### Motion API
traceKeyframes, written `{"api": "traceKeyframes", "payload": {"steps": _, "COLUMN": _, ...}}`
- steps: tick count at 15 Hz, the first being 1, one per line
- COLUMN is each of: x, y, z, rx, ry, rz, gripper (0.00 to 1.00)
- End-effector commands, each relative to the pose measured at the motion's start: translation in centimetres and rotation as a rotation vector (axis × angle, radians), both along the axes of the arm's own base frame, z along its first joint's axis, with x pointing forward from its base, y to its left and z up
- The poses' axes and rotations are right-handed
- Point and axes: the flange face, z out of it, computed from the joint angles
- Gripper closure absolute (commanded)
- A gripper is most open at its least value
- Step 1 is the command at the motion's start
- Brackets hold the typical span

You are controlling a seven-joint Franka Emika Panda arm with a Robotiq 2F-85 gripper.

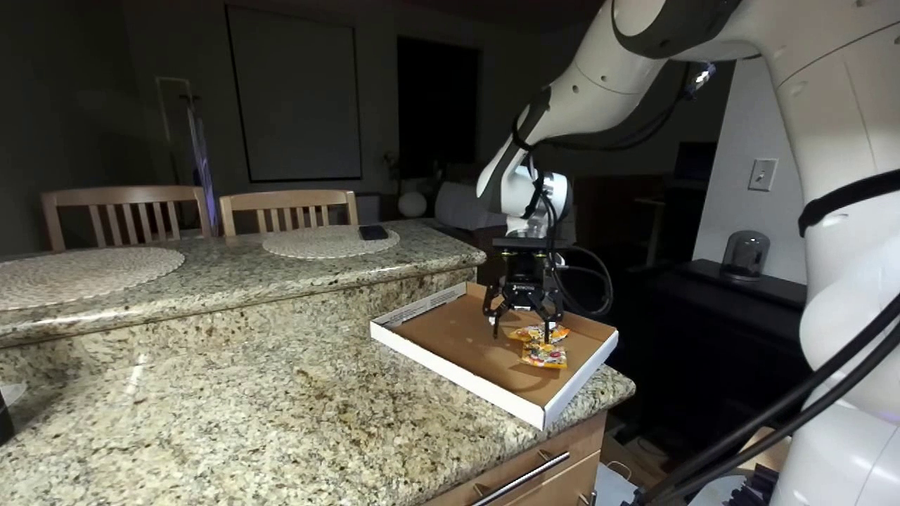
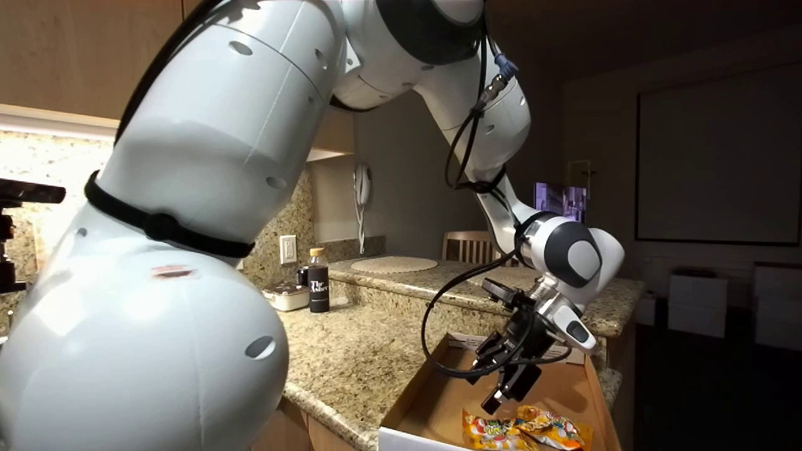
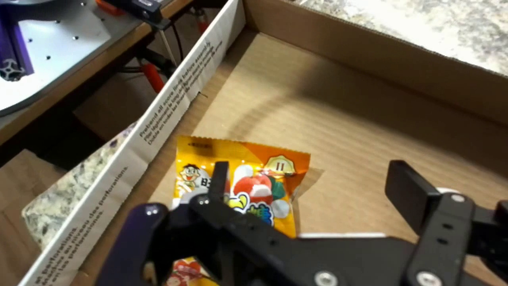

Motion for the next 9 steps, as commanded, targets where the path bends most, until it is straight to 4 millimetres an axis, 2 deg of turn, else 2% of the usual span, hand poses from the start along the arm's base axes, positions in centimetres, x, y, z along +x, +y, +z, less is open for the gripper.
{"api": "traceKeyframes", "payload": {"steps": 1, "x": -4.3, "y": -1.3, "z": 5.1, "rx": 0.041, "ry": -0.095, "rz": -0.158, "gripper": 0.00}}
{"api": "traceKeyframes", "payload": {"steps": 3, "x": -5.0, "y": -2.0, "z": 6.3, "rx": 0.025, "ry": -0.159, "rz": -0.222, "gripper": 0.00}}
{"api": "traceKeyframes", "payload": {"steps": 7, "x": -4.4, "y": -2.5, "z": 7.1, "rx": -0.111, "ry": -0.341, "rz": -0.290, "gripper": 0.00}}
{"api": "traceKeyframes", "payload": {"steps": 9, "x": -4.0, "y": -2.7, "z": 6.8, "rx": -0.196, "ry": -0.423, "rz": -0.321, "gripper": 0.00}}
